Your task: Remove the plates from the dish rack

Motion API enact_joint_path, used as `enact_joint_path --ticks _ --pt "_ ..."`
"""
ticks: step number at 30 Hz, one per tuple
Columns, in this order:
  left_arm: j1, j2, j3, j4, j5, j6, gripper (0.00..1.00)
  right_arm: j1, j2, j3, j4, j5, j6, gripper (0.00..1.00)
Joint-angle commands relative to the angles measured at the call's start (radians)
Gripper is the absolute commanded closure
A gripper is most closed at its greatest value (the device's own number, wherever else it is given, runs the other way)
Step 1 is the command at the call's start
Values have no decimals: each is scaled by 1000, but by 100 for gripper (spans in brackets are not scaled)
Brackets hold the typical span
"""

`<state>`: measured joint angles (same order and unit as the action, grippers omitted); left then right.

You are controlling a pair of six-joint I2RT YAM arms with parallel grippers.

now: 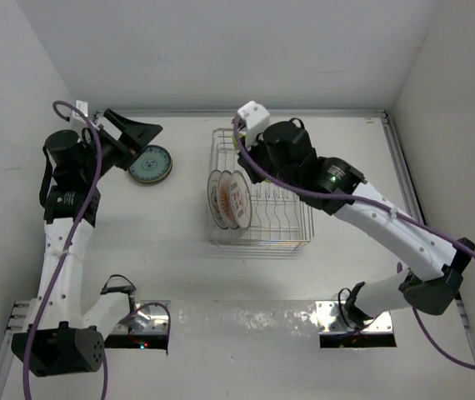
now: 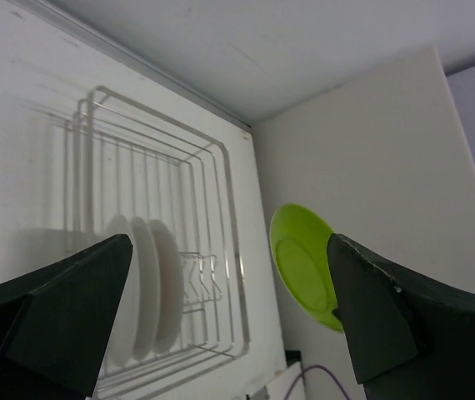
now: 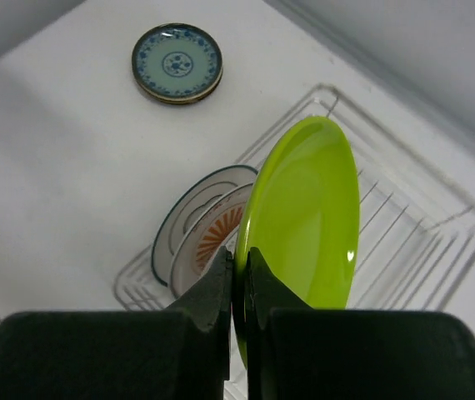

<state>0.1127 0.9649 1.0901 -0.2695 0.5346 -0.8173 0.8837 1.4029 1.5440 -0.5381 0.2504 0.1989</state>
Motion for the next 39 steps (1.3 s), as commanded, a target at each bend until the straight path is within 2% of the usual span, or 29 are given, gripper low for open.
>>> enact_joint_path --ticks 1,2,4,10,15,16,17,18,19,20,21,22,23,24,25,27,28,31,34,35,37,39 --pt "-31 -11 -2 95 84 -137 0 150 18 56 -86 54 -422 100" --pt "-39 -8 -6 93 85 -140 0 191 15 45 -70 175 -478 100" --pt "-67 6 -7 75 88 -126 0 279 19 25 -45 231 -580 100" --pt "-160 28 -74 101 102 -144 2 412 83 31 70 302 -749 100" --pt "-182 8 -104 42 91 -97 13 484 143 42 185 377 -866 100" --pt "-183 5 -113 42 91 -97 18 488 157 51 193 388 -877 100" --pt "-183 1 -133 52 99 -95 29 489 188 71 204 397 -885 100" --pt "-183 0 -142 56 103 -97 36 489 202 79 207 401 -895 100" --pt "-183 0 -150 61 105 -97 47 491 221 88 216 403 -897 100" --pt "-183 1 -159 62 107 -95 73 494 228 99 219 397 -897 100" --pt "-183 9 -160 61 105 -88 81 494 231 100 222 389 -888 100" --pt "-183 14 -162 61 97 -83 94 495 232 96 237 389 -880 95" --pt "-183 17 -159 50 82 -71 100 495 228 87 253 398 -872 80" --pt "-182 18 -154 38 56 -62 100 495 222 71 272 411 -860 57" --pt "-183 17 -145 17 -29 -57 100 494 199 29 318 444 -851 2" --pt "-179 26 -122 -10 -141 -16 100 492 171 -8 354 478 -788 1" --pt "-174 38 -105 -34 -273 -3 100 491 157 -27 366 501 -759 1" --pt "-125 109 -68 -63 -456 12 100 488 87 -62 349 588 -617 1" --pt "-66 205 -44 -51 -559 -2 100 477 -7 -117 313 639 -478 1" --pt "-53 234 -33 -43 -635 -9 100 475 -30 -136 307 650 -433 1" --pt "-16 319 -6 -27 -679 -19 100 475 -103 -185 284 656 -392 1" --pt "25 417 10 21 -653 -39 99 477 -151 -220 276 644 -349 1"
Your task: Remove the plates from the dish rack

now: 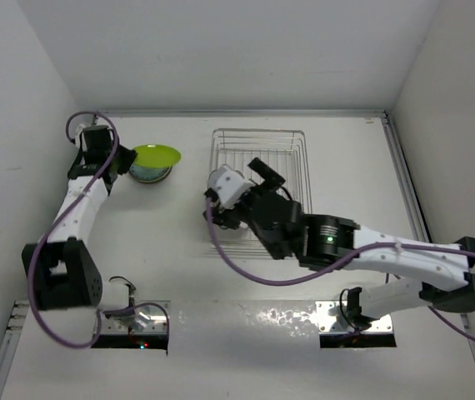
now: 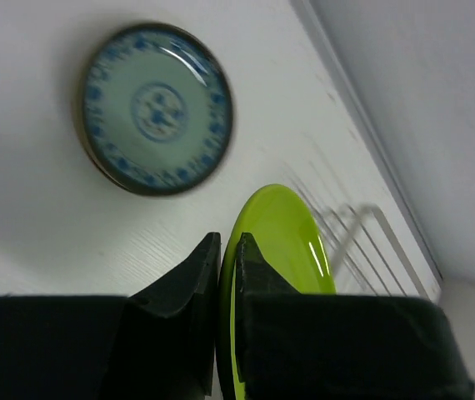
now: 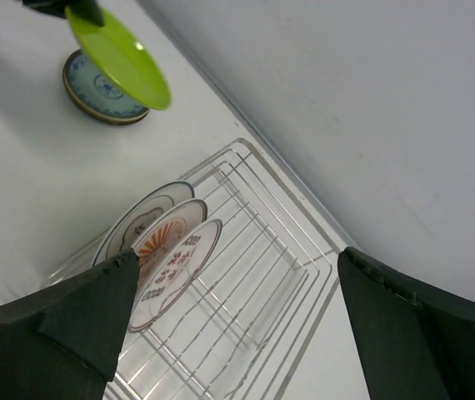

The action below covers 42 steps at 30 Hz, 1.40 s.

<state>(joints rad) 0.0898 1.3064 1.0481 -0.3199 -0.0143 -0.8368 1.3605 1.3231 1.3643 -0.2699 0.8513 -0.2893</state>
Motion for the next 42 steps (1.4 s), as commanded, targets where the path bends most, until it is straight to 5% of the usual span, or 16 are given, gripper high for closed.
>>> enact_joint_path --ticks 1,8,11,14,15,20,23,32,38,42 --pt "77 108 62 87 -99 -22 98 -1 -117 -80 3 38 151 1" --pt "102 373 223 91 -118 -4 96 -4 -246 -197 5 41 191 1" --pt "102 460 283 104 -112 17 87 -3 -260 -212 -5 48 200 1" --pt "103 498 326 52 -110 18 57 -12 -259 -212 -31 51 228 1" --pt "105 495 322 51 -110 13 39 -20 -254 -206 -54 54 246 1" --pt "102 453 279 22 -111 -16 9 -262 -187 -162 -184 -213 505 1" --pt "102 450 334 -86 -105 27 0 -379 -104 -148 -209 -331 604 1" --pt "85 78 262 -136 -13 212 0 -462 109 -39 -132 -416 789 1" --pt "80 -255 80 -191 -30 390 0 -468 211 -56 -34 -416 886 40" --pt "80 -444 -100 -142 -71 419 0 -468 246 -64 8 -422 918 53"
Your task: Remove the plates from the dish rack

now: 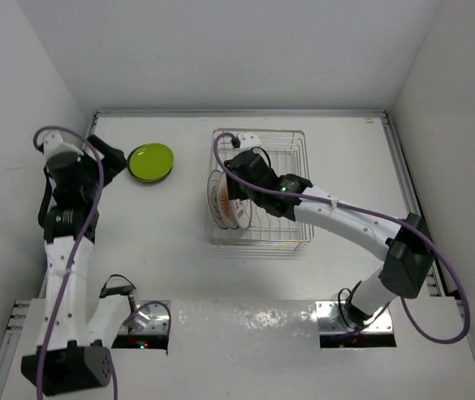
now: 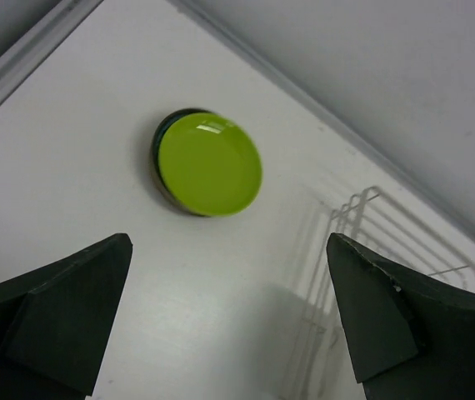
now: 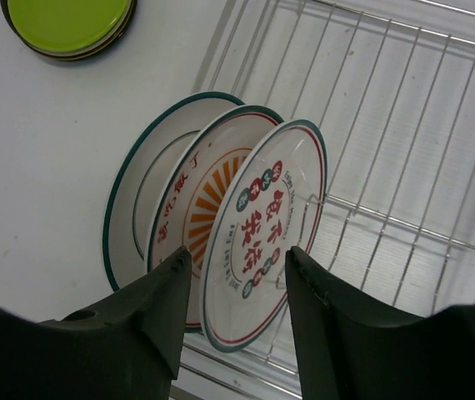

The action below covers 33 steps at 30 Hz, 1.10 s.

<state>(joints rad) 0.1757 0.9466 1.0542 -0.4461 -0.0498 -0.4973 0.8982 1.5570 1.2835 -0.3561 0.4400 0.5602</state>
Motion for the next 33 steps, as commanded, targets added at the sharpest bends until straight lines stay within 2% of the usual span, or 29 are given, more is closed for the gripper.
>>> enact_joint_path --ticks 1,6,9,13,19,26,30,33 --pt "-5 -113 -162 -3 -54 80 0 -5 37 26 95 -12 75 53" --pt "-4 -222 -281 32 -76 101 0 -4 106 50 86 -6 104 55" --pt "-4 -216 -276 9 -61 108 0 -4 126 39 92 20 131 63" --pt "-5 -236 -283 12 -61 106 0 -5 135 14 112 52 165 68" --pt "-5 -250 -286 14 -61 106 0 -4 127 -1 146 48 211 94" --pt "-5 -235 -266 17 -38 89 0 1 48 -1 151 98 205 100" --pt "-5 -210 -183 -19 43 45 0 2 2 54 129 74 144 100" --pt "-4 -181 -76 -40 233 -19 0 5 -29 126 79 20 57 100"
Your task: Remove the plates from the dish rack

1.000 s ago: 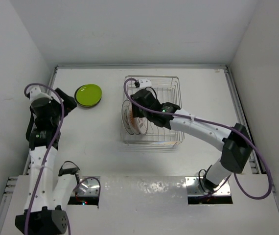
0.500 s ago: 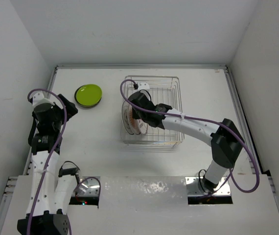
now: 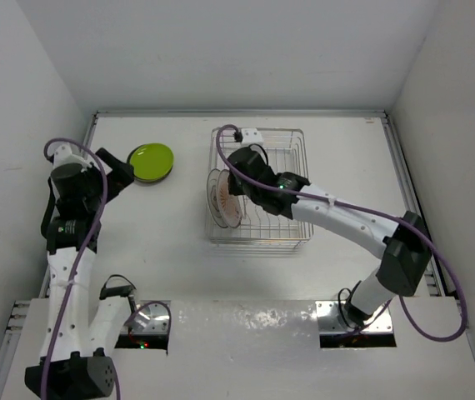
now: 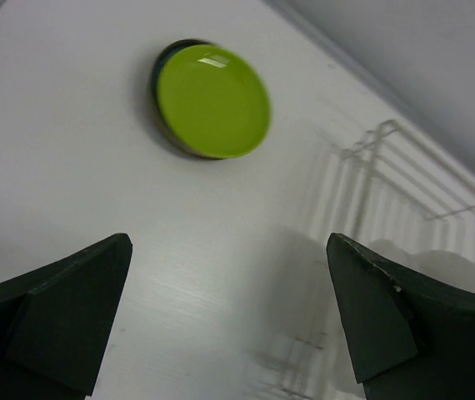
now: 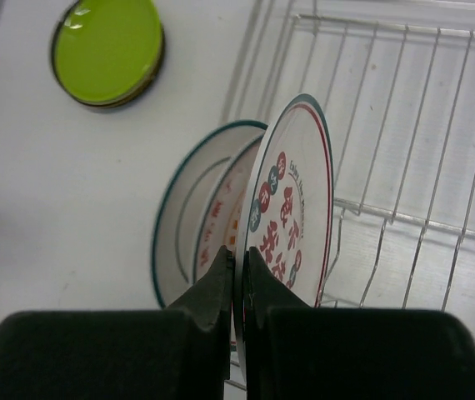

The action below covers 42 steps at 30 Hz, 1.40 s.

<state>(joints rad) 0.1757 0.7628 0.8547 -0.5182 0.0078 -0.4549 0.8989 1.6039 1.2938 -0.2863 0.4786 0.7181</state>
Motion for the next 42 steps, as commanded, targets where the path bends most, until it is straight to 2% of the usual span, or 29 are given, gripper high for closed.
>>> enact_joint_path --ticks 1,4,7,10,13,17,21,24,28,31,32,33,36,37,38,39,40,41,42 --pt "-4 19 148 35 225 -114 0 6 -84 140 -8 -68 -133 100" --pt "-5 52 211 85 443 -214 0 23 -76 278 -120 -112 -287 100" --pt "-4 64 199 206 627 -426 0 67 -39 438 -255 -195 -530 100" --pt "-4 59 182 287 701 -539 0 165 13 554 -390 -157 -914 100" --pt "-5 52 161 336 742 -611 0 297 24 532 -389 21 -1167 100" --pt "-7 47 149 340 774 -631 1 385 24 483 -305 127 -1310 100" --pt "-7 41 133 250 761 -573 5 457 22 409 -159 199 -1440 100" --pt "-7 40 106 189 752 -516 11 489 34 387 -74 226 -1482 100" --pt "-7 41 54 161 748 -470 19 505 70 412 -57 227 -1494 100" --pt "-7 44 11 159 744 -449 22 514 86 418 -39 226 -1503 100" --pt "-8 47 -5 167 748 -447 25 518 90 420 -34 219 -1502 100" --pt "-8 50 -12 179 753 -452 41 521 94 420 -33 212 -1497 100" --pt "-7 52 -40 242 764 -476 76 523 106 418 -27 183 -1475 100" --pt "-8 53 -39 239 741 -473 96 523 108 408 -18 169 -1467 98" --pt "-8 50 -37 225 715 -466 100 523 108 403 -17 161 -1456 93" --pt "-7 44 -34 209 677 -444 100 523 106 401 -17 155 -1423 79" --pt "-7 37 -32 155 620 -433 100 522 103 389 -4 156 -1404 53" --pt "-7 24 -39 133 490 -424 100 518 90 378 10 166 -1383 2" --pt "-5 0 -51 120 419 -420 100 514 77 365 24 179 -1337 1"
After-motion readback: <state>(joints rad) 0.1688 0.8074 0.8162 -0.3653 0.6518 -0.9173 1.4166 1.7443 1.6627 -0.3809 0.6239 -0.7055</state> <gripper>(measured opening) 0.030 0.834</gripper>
